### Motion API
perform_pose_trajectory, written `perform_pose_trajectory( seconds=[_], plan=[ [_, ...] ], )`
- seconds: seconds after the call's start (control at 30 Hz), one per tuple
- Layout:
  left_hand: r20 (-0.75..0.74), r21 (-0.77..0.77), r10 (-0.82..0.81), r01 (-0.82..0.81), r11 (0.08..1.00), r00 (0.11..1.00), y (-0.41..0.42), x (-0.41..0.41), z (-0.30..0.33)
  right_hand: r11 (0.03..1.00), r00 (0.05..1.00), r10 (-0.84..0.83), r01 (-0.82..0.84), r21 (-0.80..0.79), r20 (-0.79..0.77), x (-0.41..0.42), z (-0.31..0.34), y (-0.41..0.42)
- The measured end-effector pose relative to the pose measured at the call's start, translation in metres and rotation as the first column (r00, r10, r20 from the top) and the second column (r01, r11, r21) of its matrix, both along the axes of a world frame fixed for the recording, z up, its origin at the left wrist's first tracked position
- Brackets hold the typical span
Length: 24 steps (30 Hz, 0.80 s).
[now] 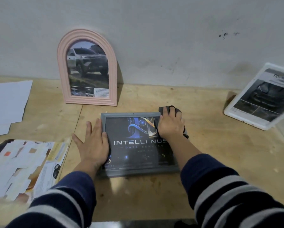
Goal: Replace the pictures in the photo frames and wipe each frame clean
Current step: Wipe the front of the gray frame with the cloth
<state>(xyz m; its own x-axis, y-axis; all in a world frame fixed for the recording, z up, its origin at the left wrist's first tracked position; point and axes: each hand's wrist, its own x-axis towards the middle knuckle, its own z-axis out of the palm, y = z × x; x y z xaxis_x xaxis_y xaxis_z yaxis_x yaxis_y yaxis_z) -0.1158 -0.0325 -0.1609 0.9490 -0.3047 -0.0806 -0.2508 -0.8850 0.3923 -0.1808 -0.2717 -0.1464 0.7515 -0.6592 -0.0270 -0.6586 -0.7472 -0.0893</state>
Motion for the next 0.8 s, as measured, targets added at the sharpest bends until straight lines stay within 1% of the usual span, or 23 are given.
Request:
perform_pose_trajectory(
  seconds=[0.13,0.23,0.33,0.43,0.63,0.67,0.7,0.73,0.77,0.8],
  plan=[
    [-0.014,-0.003,-0.003,0.003,1.000,1.000,0.000,0.000,-0.001,0.998,0.998,0.053,-0.053,0.040,-0.023,0.005,-0.003,0.016],
    [-0.015,-0.007,-0.006,0.006,1.000,1.000,0.001,0.000,-0.002,0.993,0.995,0.100,-0.100,0.062,0.004,0.011,0.001,0.037],
    [-0.021,-0.008,-0.010,0.009,1.000,1.000,0.001,-0.002,-0.001,0.979,0.983,0.183,-0.185,0.084,0.027,0.015,0.000,0.059],
    [-0.022,-0.001,-0.011,0.011,1.000,1.000,0.001,-0.001,0.000,0.955,0.962,0.275,-0.273,0.119,-0.001,0.024,0.003,0.078],
    [-0.031,0.009,-0.014,0.014,1.000,0.999,0.002,-0.002,-0.001,0.907,0.907,0.412,-0.399,0.130,-0.085,0.044,0.006,0.103],
    [-0.029,0.008,-0.014,0.015,1.000,0.999,0.002,-0.002,-0.001,0.897,0.900,0.427,-0.409,0.166,-0.090,0.050,0.007,0.104],
    [-0.032,0.004,-0.016,0.017,1.000,0.999,0.002,-0.002,-0.001,0.884,0.901,0.428,-0.403,0.238,-0.064,0.057,0.010,0.103],
    [-0.035,-0.003,-0.019,0.018,1.000,0.999,0.002,-0.003,-0.001,0.858,0.917,0.399,-0.375,0.352,0.006,0.064,0.013,0.100],
    [-0.036,-0.011,-0.024,0.023,1.000,0.999,0.003,-0.004,0.000,0.801,0.944,0.307,-0.326,0.502,0.123,0.070,0.017,0.095],
    [-0.036,-0.019,-0.033,0.032,0.999,0.999,0.003,-0.004,0.001,0.704,0.961,0.139,-0.266,0.658,0.240,0.073,0.023,0.091]
  ],
)
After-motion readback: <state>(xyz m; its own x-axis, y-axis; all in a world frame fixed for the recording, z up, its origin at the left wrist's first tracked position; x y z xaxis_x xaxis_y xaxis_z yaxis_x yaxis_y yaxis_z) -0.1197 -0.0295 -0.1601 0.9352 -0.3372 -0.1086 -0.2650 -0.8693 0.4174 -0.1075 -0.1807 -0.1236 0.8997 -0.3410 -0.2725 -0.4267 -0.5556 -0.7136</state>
